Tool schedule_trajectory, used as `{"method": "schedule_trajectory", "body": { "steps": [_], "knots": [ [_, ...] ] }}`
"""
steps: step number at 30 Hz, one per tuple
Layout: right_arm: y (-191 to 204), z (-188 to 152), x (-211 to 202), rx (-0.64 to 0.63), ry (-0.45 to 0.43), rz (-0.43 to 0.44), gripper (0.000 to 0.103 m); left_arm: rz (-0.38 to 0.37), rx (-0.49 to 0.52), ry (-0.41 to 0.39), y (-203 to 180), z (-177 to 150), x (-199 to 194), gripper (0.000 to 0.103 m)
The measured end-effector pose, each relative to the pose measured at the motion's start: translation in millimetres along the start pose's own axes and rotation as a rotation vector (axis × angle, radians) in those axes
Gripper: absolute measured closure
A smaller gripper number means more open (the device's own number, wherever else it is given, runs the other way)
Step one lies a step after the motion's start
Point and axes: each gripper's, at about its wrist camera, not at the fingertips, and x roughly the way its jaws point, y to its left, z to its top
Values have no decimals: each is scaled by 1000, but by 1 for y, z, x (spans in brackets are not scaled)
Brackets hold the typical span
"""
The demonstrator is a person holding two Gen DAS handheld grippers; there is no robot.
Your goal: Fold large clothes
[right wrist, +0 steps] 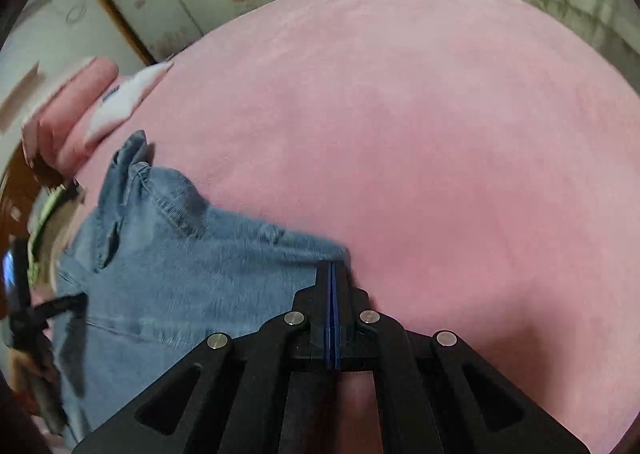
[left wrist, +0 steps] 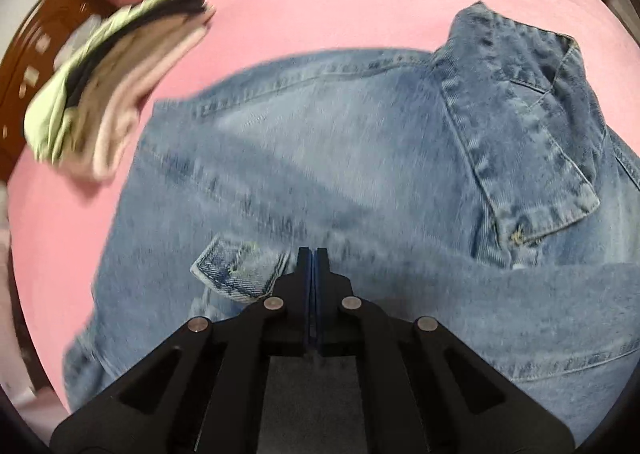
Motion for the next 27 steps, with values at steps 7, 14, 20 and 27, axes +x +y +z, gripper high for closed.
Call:
{"method": "schedule_trajectory", "body": {
  "steps": [7,14,20,27],
  "knots": [
    [-1,35,-19,1,12,4,99,51,117,-81,0,3,-11,103],
    [15,13,-82,32,-38,30,84,-60,3,-98,34,-29,-53,103],
    [51,-53,-127,40,-64,-12,67,-103,21,-98,66,-92,-88,63],
    [115,-167,-153,76,27,-83,34,-175,44,0,118,-164,-116,47]
  ]
}}
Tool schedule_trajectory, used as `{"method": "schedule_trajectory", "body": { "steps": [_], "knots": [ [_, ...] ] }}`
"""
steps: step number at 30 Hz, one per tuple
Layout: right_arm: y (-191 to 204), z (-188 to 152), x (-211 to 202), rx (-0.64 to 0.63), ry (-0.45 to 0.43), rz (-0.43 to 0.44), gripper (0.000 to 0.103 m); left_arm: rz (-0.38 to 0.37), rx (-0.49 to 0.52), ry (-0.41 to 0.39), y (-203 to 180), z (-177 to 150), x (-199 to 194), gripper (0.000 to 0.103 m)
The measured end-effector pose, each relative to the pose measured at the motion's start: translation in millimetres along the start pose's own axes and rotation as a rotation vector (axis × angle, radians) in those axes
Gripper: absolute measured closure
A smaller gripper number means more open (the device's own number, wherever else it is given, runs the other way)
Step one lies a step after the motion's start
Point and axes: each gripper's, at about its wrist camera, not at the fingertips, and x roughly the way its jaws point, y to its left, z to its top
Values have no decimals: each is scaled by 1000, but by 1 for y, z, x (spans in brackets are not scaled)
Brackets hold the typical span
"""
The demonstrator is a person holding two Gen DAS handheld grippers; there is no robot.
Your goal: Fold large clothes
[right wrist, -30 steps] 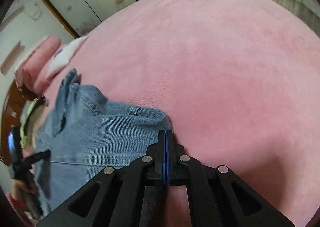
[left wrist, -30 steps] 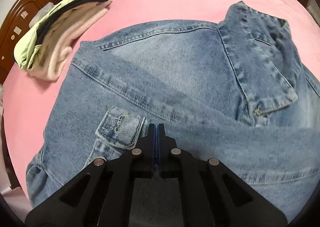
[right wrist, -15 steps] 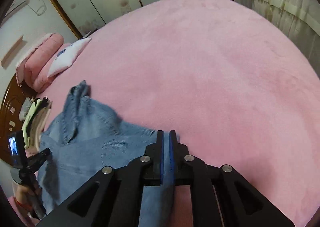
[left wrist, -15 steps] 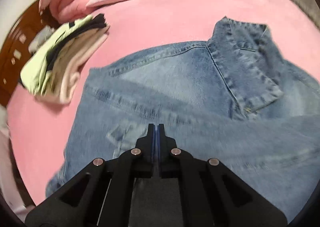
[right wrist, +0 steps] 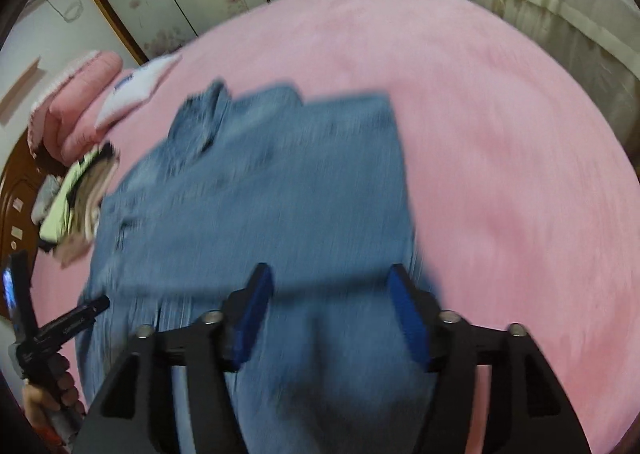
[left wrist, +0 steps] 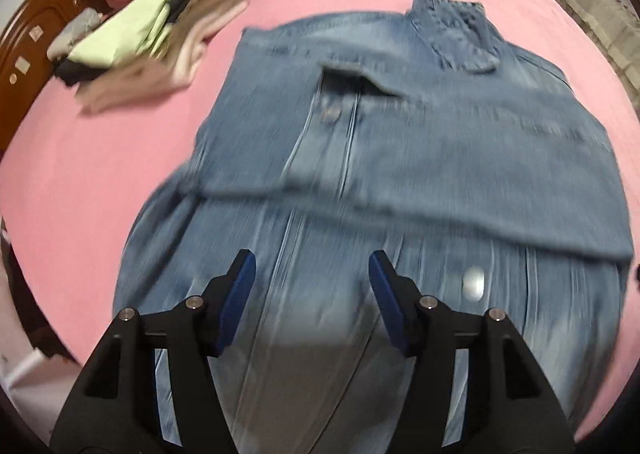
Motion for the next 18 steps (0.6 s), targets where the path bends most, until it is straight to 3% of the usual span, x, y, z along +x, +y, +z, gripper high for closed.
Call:
{"method": "schedule_trajectory", "body": {
  "steps": [2,5,7,10,18],
  "knots": [
    [14,-30,-10,26,33,-22,24,-38,-4,30,12,-19,-15,46],
    [41,-75,-28,33,57,-28,21,-70,32,38,23,-43,-42,45],
    [61,-100,-44,34,67,-51,19,-84,88,36,27,-57,-60,33],
    [91,-134,-76,25,71,-65,16,-108,138,50,32,-72,-81,32],
    [129,-145,-159,69,18,-88,11,-186,217,8,45,-98,-146,32]
  ]
}}
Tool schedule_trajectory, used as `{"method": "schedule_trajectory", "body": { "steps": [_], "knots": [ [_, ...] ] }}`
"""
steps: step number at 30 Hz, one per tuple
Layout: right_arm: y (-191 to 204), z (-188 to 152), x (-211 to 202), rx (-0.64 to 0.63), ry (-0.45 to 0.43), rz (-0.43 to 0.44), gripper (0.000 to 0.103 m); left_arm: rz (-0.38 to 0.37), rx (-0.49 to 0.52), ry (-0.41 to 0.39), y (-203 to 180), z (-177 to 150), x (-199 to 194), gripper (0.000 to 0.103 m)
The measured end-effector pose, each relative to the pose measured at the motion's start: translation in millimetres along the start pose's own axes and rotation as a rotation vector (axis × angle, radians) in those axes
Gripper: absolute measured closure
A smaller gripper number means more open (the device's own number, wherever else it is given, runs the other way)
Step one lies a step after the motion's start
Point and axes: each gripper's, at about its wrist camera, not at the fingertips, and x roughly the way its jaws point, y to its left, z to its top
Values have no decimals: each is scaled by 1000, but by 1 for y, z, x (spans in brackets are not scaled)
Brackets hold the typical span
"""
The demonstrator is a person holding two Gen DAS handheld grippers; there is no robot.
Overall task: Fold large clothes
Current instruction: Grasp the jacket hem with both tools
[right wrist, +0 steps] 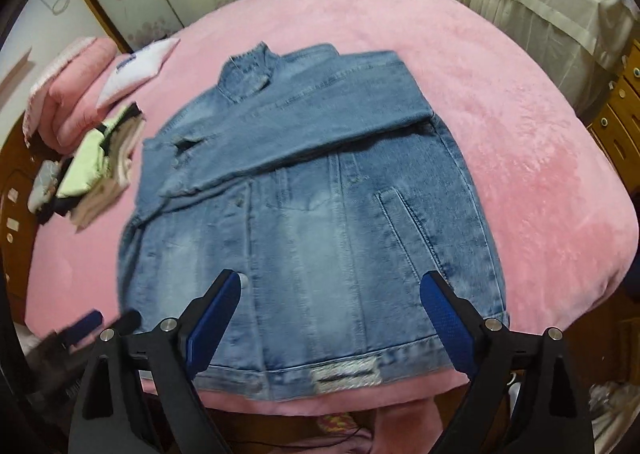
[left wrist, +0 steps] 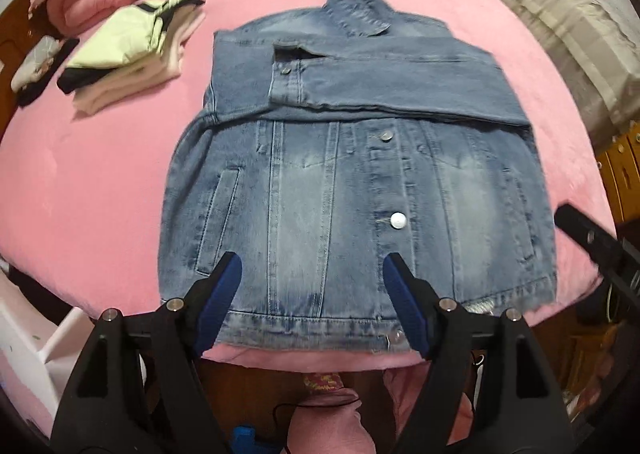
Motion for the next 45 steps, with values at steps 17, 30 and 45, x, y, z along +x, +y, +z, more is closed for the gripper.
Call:
{"method": "schedule_trajectory", "body": {
  "steps": [17,30,45],
  "knots": [
    [-81,-60,-5,533,-13,254,7,148,-276,136,55,-66,25,31],
    [-197,-143,47,827,-32,158,9,96,-736,248,162,-143,95,31],
    [-210,-112,93,674,-9,42,55,-104,-894,90,216,-155,105,31]
  ]
}}
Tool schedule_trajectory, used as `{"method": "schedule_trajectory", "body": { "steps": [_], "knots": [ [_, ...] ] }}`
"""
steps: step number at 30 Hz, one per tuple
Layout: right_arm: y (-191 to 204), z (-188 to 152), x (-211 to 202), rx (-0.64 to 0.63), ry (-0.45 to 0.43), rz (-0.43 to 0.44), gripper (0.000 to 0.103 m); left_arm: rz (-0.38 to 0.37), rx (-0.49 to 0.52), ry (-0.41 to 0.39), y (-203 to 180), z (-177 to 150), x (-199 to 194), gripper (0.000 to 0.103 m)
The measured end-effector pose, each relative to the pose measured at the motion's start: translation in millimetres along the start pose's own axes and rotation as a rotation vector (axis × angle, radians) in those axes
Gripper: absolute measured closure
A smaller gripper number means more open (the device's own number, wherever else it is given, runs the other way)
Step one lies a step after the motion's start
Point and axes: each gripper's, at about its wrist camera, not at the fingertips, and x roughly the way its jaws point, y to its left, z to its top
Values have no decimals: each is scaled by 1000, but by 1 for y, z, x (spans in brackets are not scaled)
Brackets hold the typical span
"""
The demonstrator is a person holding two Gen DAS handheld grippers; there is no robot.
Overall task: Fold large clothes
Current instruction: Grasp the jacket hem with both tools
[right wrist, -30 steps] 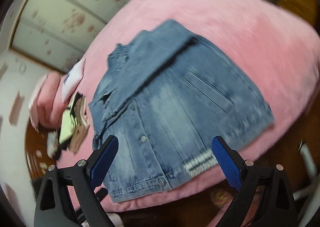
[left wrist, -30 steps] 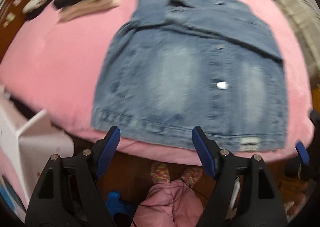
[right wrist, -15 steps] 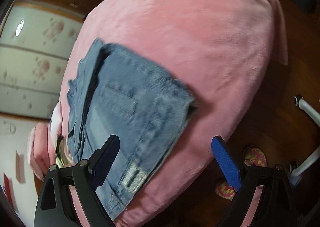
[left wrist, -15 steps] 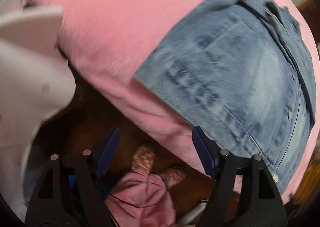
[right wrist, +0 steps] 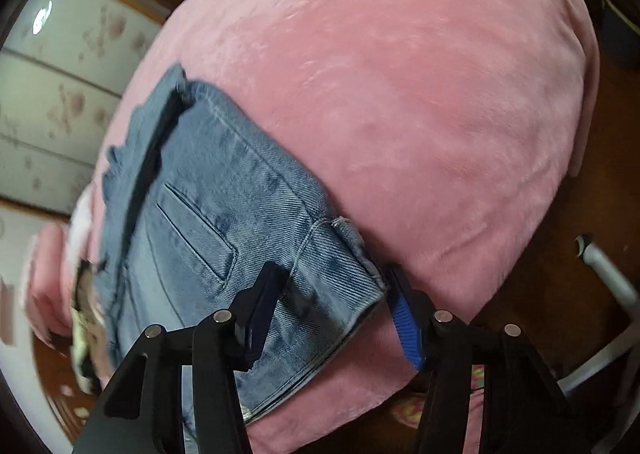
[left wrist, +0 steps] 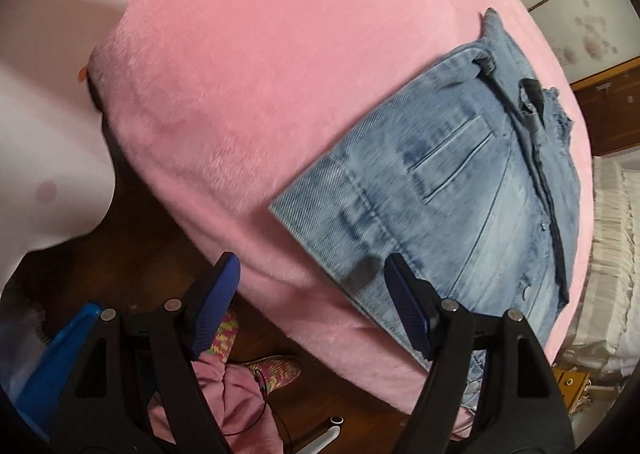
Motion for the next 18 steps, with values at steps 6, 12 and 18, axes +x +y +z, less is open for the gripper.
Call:
{"method": "schedule_trajectory", "body": {
  "steps": [6,12,18],
  "knots": [
    [16,-11,-28,9,-87,57,72,-50,-46,3,6,13,7,31],
    [53,-25,-59,-53,-157,51,76,-72,-39,2,18,25,21,31],
    [85,-27,-70,-94,-138,69,76,-18,103,-70,4,27,23,34]
  ]
}}
